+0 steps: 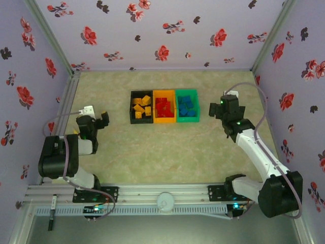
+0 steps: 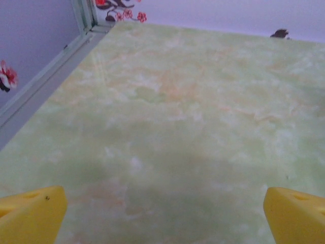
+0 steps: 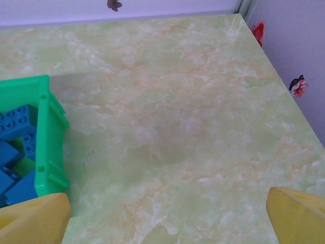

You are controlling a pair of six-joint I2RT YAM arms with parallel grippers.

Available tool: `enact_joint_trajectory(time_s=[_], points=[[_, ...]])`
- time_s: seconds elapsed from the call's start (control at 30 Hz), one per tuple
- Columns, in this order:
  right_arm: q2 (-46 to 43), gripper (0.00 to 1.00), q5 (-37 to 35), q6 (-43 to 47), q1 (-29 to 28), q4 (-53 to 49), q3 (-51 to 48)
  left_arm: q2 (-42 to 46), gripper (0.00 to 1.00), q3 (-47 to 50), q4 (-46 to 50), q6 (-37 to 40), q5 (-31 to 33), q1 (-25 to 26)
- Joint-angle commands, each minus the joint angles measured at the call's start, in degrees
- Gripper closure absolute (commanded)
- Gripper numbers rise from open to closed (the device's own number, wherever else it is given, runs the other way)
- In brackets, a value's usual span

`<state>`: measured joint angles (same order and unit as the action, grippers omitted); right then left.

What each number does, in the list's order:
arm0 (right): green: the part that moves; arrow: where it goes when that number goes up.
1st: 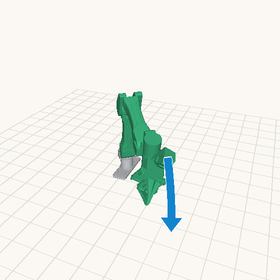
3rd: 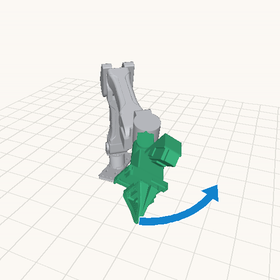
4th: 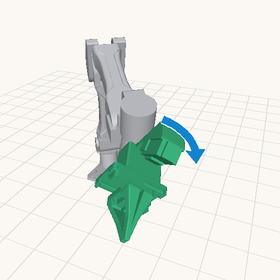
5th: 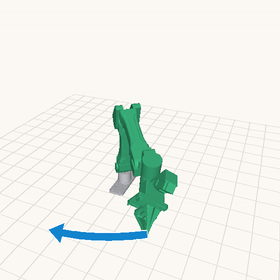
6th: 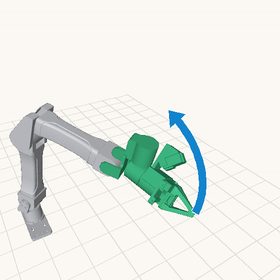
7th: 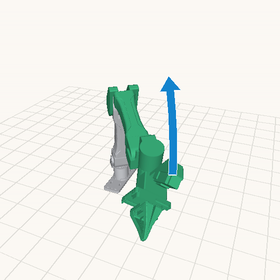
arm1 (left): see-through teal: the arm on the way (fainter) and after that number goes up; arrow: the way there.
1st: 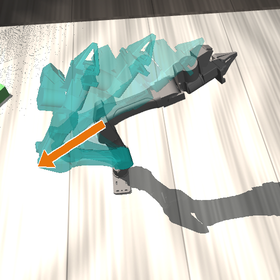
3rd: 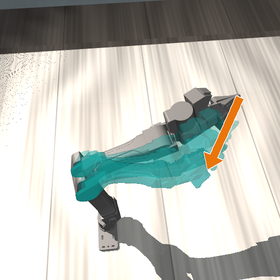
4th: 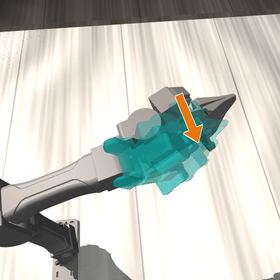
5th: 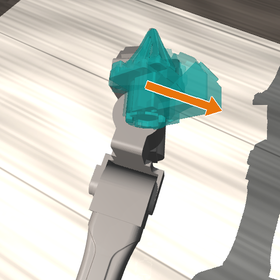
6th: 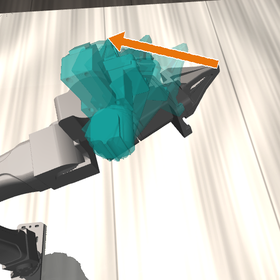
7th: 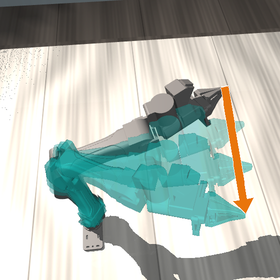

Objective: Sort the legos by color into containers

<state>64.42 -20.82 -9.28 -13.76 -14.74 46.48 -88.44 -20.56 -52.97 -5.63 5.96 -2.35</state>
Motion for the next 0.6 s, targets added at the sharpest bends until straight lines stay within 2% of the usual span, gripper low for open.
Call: enact_joint_trajectory(time_s=[0.0, 0.37, 0.57], points=[[-1.41, 0.00, 1.31, 2.65, 1.49, 6.48, -1.28, 0.16, 0.00, -0.56, -0.34, 1.56, 0.64, 0.46], [1.85, 0.01, 6.89, 3.00, 8.92, 16.15, -5.55, 0.20, 0.00, -0.39, -0.54, 1.62, 0.83, 0.63], [6.26, 0.00, 8.82, 2.95, 11.59, 26.70, -10.54, 0.12, 0.00, -0.40, -0.52, 1.60, 0.84, 0.68]])
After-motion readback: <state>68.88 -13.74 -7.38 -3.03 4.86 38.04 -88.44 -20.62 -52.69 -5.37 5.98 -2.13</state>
